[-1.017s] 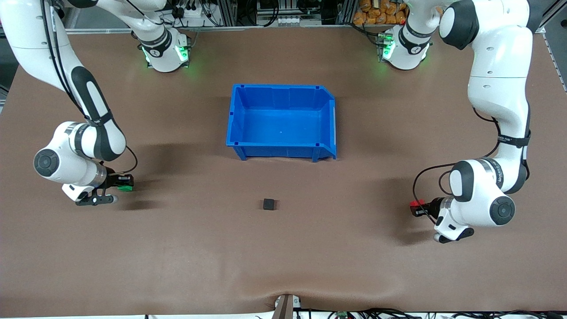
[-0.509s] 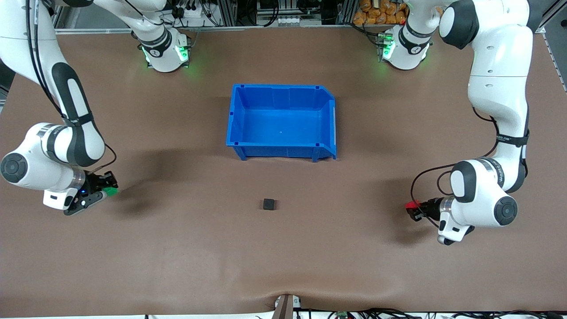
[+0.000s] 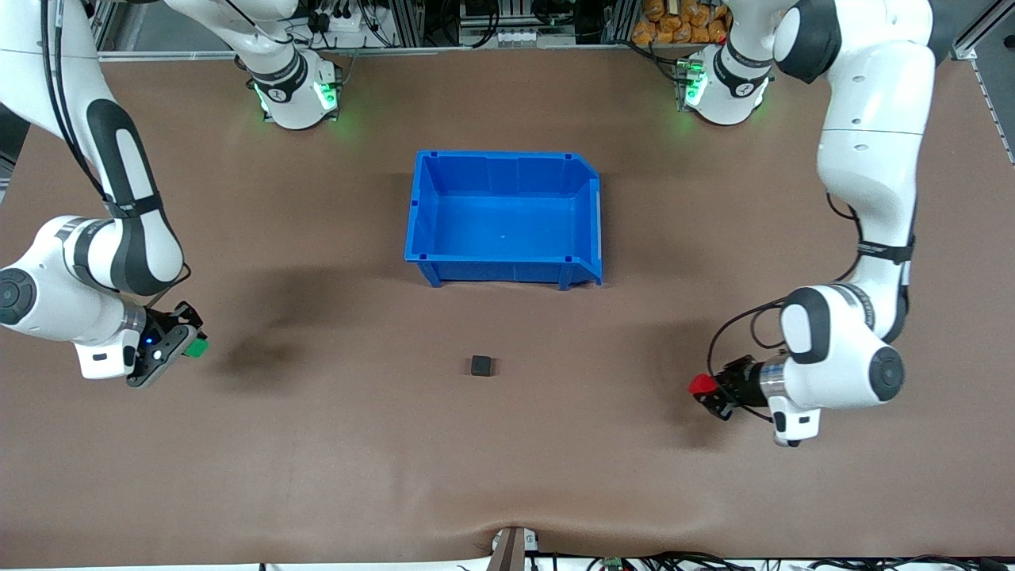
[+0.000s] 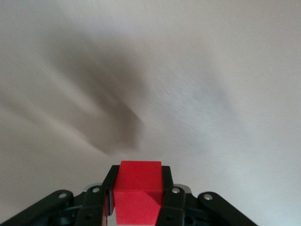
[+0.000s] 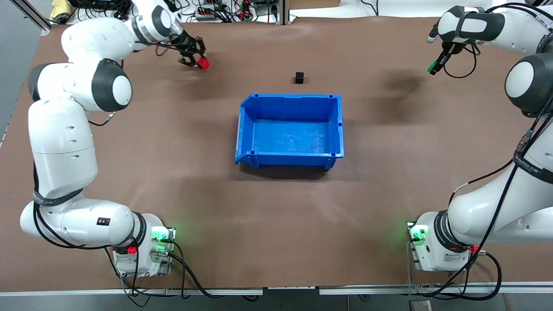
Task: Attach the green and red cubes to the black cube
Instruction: 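Carry the red cube with the left gripper toward the black cube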
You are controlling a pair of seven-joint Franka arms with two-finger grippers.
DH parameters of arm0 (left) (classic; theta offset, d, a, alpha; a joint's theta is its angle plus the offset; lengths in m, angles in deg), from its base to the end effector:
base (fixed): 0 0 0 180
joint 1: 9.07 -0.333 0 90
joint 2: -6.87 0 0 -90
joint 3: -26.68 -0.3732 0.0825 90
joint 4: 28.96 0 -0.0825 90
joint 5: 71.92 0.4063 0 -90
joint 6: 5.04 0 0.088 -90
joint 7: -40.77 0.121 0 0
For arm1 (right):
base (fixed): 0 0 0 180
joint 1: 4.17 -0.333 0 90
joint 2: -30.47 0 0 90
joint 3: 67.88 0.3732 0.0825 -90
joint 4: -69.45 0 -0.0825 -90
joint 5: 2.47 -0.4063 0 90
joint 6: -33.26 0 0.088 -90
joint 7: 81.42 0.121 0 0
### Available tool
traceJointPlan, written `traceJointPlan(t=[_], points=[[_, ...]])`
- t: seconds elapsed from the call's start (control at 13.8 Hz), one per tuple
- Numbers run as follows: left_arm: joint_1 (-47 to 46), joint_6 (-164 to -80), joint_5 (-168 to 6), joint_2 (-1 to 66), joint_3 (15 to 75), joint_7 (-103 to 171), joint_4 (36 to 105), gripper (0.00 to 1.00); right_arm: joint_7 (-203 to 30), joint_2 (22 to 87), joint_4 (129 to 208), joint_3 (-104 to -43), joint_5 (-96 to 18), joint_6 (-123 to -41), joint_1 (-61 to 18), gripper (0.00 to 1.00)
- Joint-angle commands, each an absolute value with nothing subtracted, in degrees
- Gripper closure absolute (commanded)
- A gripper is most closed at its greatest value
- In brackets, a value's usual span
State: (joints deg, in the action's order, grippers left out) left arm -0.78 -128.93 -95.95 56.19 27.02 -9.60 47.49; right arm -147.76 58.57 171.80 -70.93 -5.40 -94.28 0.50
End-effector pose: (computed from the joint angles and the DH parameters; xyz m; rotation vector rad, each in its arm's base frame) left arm 0.7893 -0.1398 0.2230 2.5115 1.3276 -0.2864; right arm 0.6875 -0.0875 0.2976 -2.7227 -1.4814 0.0481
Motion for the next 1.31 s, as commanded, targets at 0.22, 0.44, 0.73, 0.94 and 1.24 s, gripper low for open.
traceJointPlan(t=[0.22, 0.44, 0.73, 0.94, 1.24], points=[[2.79, -134.05, -99.24, 59.69, 26.77, -23.9, 43.38, 1.0, -161.73, 57.81, 169.48, -70.34, -5.99, -93.48, -4.42, 1.0], [2.88, -134.32, -105.04, 59.78, 26.68, -35.29, 43.46, 1.0, -163.24, 58.07, 167.98, -68.59, -5.99, -93.57, -6.36, 1.0], [13.93, -137.39, -104.62, 60.48, 21.87, -41.9, 43.29, 1.0, -163.24, 61.13, 162.63, -68.58, -5.99, -93.66, -11.54, 1.0], [17.12, -138.89, -104.62, 60.74, 20.26, -49.22, 43.29, 1.0, -163.42, 64.22, 159.11, -68.58, -5.9, -93.57, -13.48, 1.0], [23.25, -138.89, -104.09, 60.74, 17.64, -49.58, 43.29, 1.0, -164.3, 67.56, 155.68, -68.5, -5.99, -93.74, -16.9, 1.0]])
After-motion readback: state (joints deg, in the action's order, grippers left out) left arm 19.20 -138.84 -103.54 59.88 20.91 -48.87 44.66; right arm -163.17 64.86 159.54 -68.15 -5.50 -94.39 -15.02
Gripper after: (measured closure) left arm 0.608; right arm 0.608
